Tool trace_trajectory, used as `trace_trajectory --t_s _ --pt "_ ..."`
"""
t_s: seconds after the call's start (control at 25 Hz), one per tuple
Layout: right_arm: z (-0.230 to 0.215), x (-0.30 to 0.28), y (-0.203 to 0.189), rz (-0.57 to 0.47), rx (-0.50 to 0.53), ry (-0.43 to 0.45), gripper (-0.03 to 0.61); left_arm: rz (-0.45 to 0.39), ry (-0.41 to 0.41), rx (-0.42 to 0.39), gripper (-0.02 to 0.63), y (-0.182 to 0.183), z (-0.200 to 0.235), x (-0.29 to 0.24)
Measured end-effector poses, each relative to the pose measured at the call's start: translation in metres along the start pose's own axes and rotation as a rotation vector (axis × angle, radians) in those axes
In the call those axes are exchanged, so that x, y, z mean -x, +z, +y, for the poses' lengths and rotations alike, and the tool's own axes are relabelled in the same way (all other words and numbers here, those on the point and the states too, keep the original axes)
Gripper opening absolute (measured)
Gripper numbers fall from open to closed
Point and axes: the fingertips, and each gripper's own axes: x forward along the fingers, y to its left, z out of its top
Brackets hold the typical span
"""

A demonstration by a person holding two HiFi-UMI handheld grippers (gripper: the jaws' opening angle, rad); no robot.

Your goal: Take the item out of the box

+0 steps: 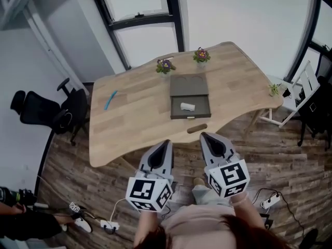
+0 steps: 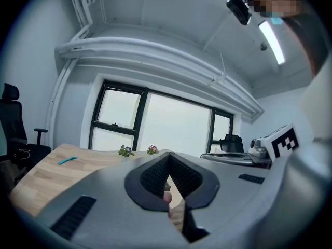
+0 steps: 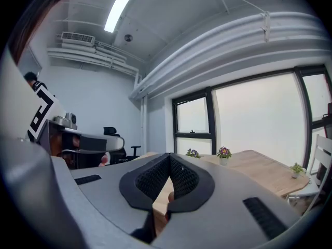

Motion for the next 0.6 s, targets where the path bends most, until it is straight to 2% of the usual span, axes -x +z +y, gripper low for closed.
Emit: trace_trajectory --t_s 0.6 --pt "-0.070 -0.062 0.000 0.013 0.004 0.018 -0.003 0.020 -0.018 0.020 -0.008 0.010 0.008 -0.099"
